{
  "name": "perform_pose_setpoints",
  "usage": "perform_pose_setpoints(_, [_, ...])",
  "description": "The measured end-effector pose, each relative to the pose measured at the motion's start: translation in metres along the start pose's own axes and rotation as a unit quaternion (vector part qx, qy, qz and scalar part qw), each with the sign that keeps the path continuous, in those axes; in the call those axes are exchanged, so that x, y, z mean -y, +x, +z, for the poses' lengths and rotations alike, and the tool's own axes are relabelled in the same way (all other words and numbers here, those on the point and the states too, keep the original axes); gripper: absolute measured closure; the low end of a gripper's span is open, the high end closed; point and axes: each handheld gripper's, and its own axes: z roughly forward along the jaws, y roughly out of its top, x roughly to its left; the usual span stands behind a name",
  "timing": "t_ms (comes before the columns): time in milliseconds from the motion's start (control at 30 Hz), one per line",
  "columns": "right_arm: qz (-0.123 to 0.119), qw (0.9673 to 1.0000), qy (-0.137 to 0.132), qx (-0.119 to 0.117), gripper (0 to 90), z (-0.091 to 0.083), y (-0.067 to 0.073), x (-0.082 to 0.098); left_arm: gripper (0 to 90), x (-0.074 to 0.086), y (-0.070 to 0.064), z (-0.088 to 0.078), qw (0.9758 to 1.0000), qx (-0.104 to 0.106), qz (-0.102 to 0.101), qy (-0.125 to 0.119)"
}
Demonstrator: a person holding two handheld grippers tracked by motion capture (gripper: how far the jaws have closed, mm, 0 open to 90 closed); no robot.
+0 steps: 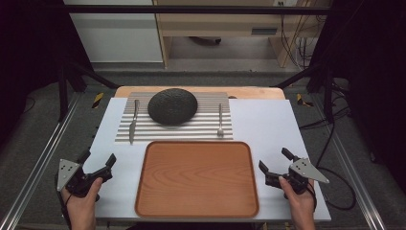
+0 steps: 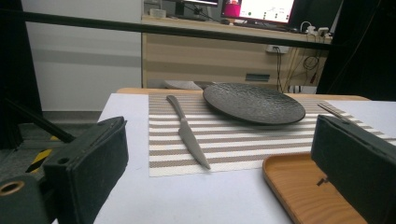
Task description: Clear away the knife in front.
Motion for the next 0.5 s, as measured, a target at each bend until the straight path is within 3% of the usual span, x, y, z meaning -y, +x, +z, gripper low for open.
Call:
perform_pose_setpoints(267, [0.009,0.9998,0.011,0.017,3.1,0.005,-0.001,0.000,3.3,-0.003,-0.017,0.012,0.9994,0.002,0.034,0.012])
perform_pose_setpoints(300, [0.012,0.9997,0.010,0.016,3.3,0.005,-0.001,0.000,3.7,-0.006,-0.022,0.018,0.9981,0.011,0.050,0.035])
perform_pose_setpoints(333, [0.016,0.9997,0.011,0.017,3.5,0.005,-0.001,0.000,3.9,-0.007,-0.026,0.020,0.9962,0.006,0.069,0.053])
perform_pose_setpoints(367, [0.016,0.9997,0.011,0.017,3.5,0.005,-0.001,0.000,4.7,-0.007,-0.026,0.020,0.9962,0.006,0.069,0.053])
perform_pose_setpoints(400, [0.020,0.9995,0.013,0.021,3.6,0.005,-0.001,0.000,4.7,-0.009,-0.030,0.023,0.9938,0.000,0.091,0.064])
perform_pose_setpoints(500, [0.049,0.9984,0.013,0.026,4.7,0.007,-0.003,-0.001,5.9,-0.013,-0.036,0.025,0.9932,0.013,0.091,0.070])
